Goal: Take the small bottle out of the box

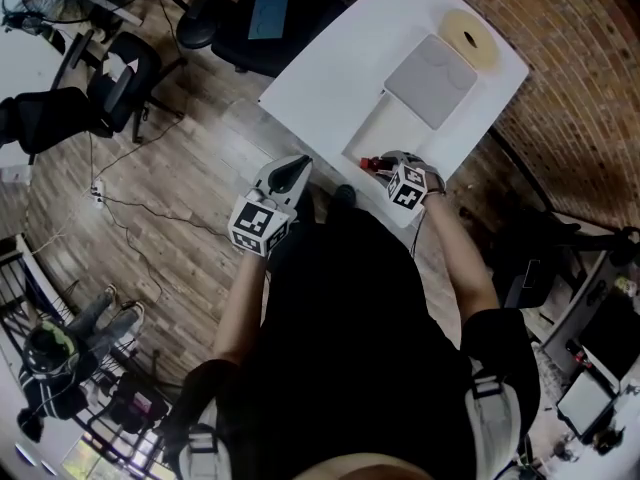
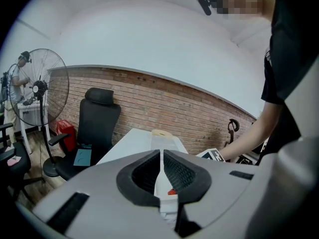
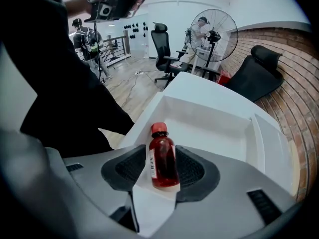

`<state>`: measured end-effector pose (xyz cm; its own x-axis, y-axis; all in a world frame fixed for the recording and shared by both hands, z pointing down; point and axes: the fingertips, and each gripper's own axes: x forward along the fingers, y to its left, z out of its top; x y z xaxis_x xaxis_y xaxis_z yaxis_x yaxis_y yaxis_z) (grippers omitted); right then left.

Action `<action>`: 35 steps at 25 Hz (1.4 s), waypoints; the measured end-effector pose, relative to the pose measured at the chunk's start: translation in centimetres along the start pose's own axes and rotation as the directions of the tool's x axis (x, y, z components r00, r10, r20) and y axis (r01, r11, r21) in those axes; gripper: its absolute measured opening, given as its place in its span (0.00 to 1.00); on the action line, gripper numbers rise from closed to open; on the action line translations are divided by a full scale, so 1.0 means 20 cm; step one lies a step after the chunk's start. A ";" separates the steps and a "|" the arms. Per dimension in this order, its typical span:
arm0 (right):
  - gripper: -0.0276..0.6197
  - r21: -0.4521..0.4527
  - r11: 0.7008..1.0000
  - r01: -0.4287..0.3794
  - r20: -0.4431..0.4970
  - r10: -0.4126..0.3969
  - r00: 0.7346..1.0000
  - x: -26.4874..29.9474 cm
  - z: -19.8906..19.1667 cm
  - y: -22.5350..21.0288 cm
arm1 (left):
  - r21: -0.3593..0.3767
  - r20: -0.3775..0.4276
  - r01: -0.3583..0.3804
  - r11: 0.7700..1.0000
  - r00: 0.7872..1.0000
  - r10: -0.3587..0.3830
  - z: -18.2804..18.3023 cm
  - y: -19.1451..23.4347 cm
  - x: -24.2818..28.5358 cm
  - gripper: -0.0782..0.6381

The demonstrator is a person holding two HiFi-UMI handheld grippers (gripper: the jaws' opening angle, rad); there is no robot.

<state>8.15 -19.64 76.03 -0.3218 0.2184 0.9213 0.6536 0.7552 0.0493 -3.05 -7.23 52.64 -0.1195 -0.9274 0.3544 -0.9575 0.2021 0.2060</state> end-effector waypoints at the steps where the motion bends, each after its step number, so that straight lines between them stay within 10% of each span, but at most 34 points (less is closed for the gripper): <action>1: 0.33 -0.004 1.000 -0.003 -0.004 0.003 1.000 0.01 0.00 0.00 | -0.002 0.001 -0.003 1.000 1.000 0.003 0.00 0.00 0.00 0.16; 35: 0.39 -0.145 0.989 -0.019 -0.143 -0.002 0.990 0.10 -0.02 -0.04 | -0.007 -0.013 -0.019 1.000 1.000 0.019 -0.01 0.04 -0.03 0.16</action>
<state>7.19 -19.97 78.05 -0.2221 0.1261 0.9668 0.7521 0.6532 0.0876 -3.65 -6.45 52.69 -0.1340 -0.9192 0.3703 -0.9532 0.2217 0.2054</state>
